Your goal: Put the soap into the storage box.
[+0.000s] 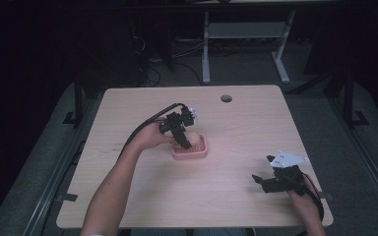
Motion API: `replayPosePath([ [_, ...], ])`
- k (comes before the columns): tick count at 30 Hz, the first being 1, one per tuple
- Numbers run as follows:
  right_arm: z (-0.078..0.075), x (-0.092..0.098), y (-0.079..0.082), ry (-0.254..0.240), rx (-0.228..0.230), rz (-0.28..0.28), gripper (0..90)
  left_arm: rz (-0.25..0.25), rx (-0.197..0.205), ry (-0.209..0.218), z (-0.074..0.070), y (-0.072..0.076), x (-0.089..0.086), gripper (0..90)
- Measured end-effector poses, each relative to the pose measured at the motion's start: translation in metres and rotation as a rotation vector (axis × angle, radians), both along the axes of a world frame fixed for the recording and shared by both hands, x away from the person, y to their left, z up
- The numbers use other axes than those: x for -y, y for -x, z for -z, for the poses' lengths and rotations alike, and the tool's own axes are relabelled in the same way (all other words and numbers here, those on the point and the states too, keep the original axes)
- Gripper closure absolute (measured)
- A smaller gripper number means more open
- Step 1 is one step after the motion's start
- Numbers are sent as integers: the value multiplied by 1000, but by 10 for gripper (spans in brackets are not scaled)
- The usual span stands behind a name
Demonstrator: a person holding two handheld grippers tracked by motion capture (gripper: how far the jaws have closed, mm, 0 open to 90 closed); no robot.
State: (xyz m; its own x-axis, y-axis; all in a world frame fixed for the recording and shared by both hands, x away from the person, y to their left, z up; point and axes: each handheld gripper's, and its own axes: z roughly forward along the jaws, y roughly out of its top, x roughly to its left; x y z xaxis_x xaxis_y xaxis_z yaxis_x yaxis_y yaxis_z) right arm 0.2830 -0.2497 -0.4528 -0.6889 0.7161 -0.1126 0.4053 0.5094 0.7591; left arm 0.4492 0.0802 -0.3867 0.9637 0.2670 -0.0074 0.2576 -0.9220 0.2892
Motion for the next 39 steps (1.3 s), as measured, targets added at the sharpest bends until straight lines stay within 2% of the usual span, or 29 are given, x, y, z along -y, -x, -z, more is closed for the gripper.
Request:
replayPosePath([
  [9, 0, 0, 0, 0, 2, -2, 138, -1, -4, -6, 9, -5, 7, 320],
  [19, 0, 1, 0, 2, 4, -3, 138, -13, -28, -15, 21, -9, 11, 320],
  [28, 0, 0, 0, 1, 0, -3, 138, -20, -44, -27, 26, -10, 11, 319],
  [39, 0, 0, 0, 0, -1, -4, 138, -27, -57, -22, 30, -12, 10, 319],
])
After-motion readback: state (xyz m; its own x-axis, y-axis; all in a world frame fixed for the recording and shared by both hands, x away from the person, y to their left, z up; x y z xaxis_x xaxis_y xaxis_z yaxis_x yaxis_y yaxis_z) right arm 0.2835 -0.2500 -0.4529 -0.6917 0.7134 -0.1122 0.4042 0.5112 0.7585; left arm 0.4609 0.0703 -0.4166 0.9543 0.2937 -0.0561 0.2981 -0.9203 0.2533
